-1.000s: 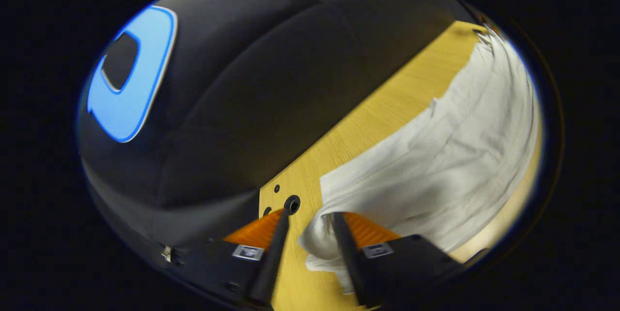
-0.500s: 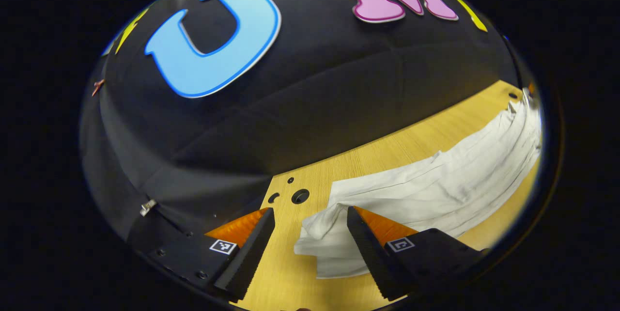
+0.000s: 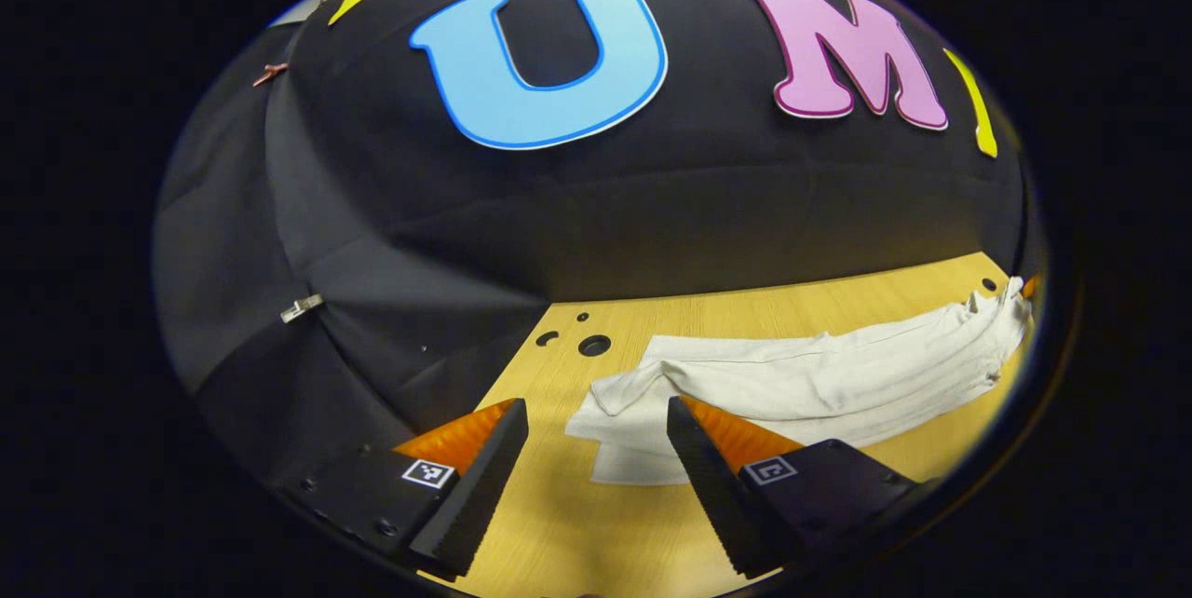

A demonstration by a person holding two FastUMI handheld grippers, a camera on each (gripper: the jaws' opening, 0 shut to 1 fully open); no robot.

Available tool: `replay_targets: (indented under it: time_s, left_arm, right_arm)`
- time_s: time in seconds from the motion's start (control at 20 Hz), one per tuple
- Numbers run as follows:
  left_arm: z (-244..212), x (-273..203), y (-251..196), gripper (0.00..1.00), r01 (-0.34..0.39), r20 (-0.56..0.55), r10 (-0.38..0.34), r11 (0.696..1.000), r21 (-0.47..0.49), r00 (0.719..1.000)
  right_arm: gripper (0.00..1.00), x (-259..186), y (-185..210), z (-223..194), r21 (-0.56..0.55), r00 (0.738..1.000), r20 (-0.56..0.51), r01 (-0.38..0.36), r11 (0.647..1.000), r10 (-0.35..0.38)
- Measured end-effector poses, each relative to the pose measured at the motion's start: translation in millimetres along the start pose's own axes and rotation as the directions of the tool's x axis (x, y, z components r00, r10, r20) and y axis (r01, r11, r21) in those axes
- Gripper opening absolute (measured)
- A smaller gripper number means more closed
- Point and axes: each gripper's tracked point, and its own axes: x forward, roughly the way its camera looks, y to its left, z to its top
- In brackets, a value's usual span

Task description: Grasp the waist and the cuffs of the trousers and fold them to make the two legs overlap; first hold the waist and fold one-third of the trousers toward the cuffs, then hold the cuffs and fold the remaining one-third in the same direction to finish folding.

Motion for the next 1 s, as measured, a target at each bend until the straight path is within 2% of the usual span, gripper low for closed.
replay_targets:
  time_s: [0.3,0.45,0.55,0.65,0.7,0.85,0.9,1.0]
  left_arm:
    - [-23.7,-24.0,3.5,0.97,-0.010,-0.069,0.004,0.996,-0.090,0.998]
    - [-30.4,-27.8,4.2,0.97,-0.024,-0.087,0.012,0.990,-0.139,0.996]
    - [-31.1,-30.7,2.2,0.97,-0.023,-0.085,0.011,0.990,-0.141,0.996]
    - [-33.7,-33.7,-3.3,0.97,-0.019,-0.082,0.009,0.993,-0.118,0.997]
    - [-38.5,-37.3,-6.2,0.97,-0.022,-0.083,0.013,0.994,-0.109,0.996]
    - [-58.1,-48.3,-26.8,0.97,0.002,-0.113,-0.017,0.992,-0.124,0.994]
    - [-67.3,-53.2,-31.5,0.97,0.002,-0.136,-0.019,0.993,-0.122,0.991]
    - [-76.9,-61.6,-39.5,0.98,-0.010,-0.158,-0.008,0.993,-0.116,0.987]
  right_arm:
    - [1.00,10.7,-4.3,-23.9,0.086,0.999,0.010,0.045,0.995,-0.046]
    - [0.99,12.2,-5.1,-25.7,0.032,0.997,0.040,0.064,0.997,-0.066]
    - [1.00,13.2,-3.1,-30.9,-0.012,0.995,0.049,0.087,0.996,-0.086]
    - [0.98,11.2,-1.4,-30.2,-0.006,0.991,0.071,0.114,0.993,-0.114]
    - [0.95,12.1,0.7,-30.7,0.004,0.989,0.079,0.125,0.992,-0.125]
    - [0.77,15.4,14.5,-35.2,0.012,0.987,0.096,0.124,0.992,-0.125]
    - [0.58,16.8,17.3,-36.3,0.012,0.988,0.092,0.122,0.992,-0.123]
    - [0.46,14.8,20.7,-37.6,0.038,0.989,0.080,0.120,0.992,-0.123]
